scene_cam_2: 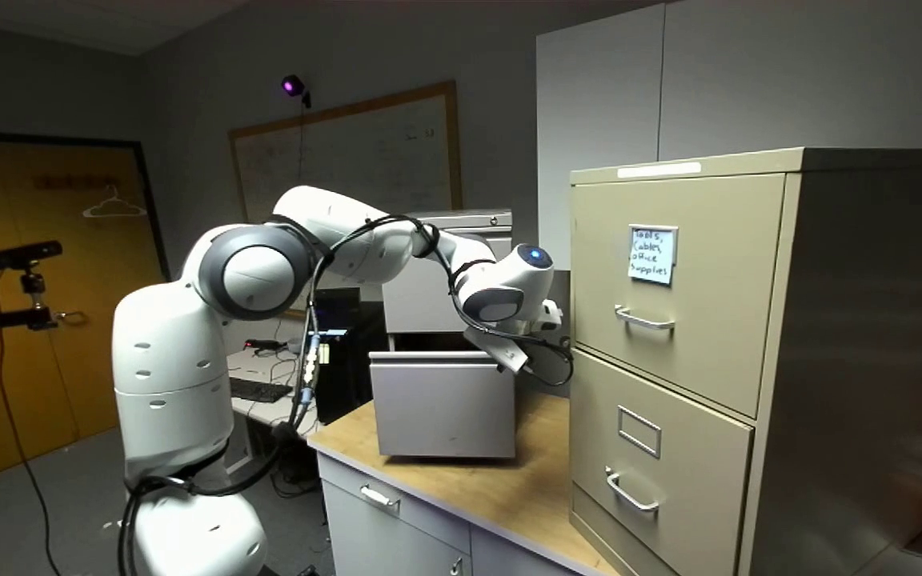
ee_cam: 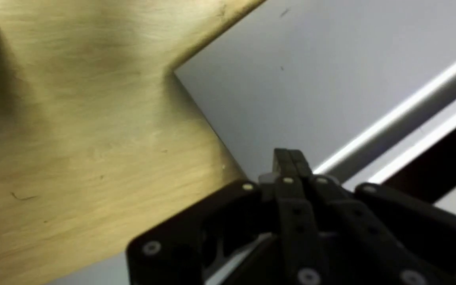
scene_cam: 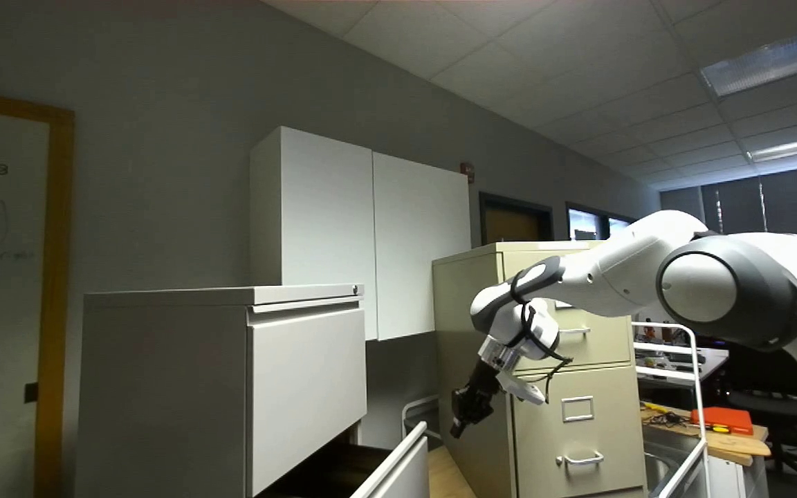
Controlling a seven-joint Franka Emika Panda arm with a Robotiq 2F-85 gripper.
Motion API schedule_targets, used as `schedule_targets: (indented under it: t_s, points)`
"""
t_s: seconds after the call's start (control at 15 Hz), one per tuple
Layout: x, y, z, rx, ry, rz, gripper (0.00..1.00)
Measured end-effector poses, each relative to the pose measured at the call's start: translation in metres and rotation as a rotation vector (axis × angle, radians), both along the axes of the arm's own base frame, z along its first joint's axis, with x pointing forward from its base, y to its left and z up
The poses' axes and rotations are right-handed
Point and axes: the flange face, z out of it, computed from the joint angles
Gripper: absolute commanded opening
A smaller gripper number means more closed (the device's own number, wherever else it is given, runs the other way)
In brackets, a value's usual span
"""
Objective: Close the open drawer
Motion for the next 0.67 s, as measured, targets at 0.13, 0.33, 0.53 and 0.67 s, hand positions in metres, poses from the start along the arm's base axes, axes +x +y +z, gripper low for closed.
schedule_targets:
  t_s: [0.13,0.33,0.53,0.67]
  points:
    - [0.016,0.003,0.007,0.057,-0.041,0.012,0.00]
    - [0.037,0.014,0.002,0.121,-0.047,0.040,0.00]
    - [0.052,0.021,-0.021,0.166,-0.004,0.066,0.00]
    - [0.057,0.021,-0.035,0.193,0.025,0.076,0.00]
